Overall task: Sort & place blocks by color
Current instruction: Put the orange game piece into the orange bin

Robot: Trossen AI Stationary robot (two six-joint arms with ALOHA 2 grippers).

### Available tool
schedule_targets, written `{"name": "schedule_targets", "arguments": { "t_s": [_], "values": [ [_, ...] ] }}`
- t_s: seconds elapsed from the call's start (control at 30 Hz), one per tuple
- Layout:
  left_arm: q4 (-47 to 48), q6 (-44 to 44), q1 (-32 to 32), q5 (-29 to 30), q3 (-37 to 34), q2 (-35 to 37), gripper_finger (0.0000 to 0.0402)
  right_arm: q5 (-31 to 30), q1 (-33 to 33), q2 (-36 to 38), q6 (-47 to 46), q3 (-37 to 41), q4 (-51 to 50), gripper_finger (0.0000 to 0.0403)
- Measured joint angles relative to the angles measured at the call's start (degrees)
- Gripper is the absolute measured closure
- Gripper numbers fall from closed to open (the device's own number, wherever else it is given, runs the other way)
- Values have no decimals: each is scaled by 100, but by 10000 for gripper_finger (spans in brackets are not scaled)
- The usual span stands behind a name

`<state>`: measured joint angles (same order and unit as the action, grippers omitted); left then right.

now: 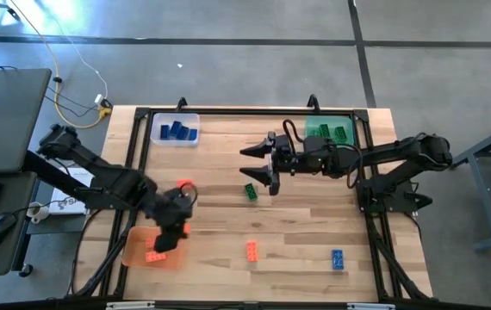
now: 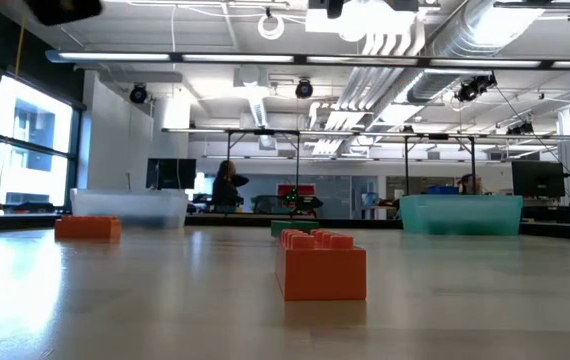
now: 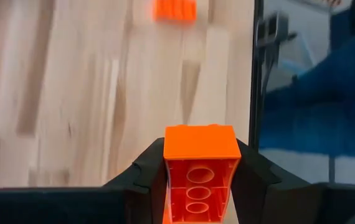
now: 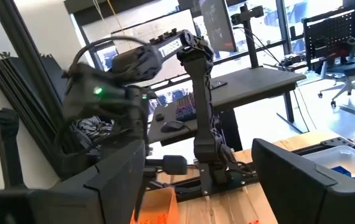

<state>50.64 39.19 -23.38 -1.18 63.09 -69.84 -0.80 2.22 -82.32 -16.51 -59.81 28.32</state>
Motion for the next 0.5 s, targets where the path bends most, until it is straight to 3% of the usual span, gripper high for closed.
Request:
{"name": "schedule_targets", "arguments": {
  "t_s": [0.2, 0.5],
  "values": [
    [620, 1010, -777, 29, -13, 1, 295, 0, -56, 2, 2, 0, 0, 121],
    [504, 2001, -1436, 3, -798, 4, 292, -2, -74, 2, 2, 0, 0, 121]
  ]
}}
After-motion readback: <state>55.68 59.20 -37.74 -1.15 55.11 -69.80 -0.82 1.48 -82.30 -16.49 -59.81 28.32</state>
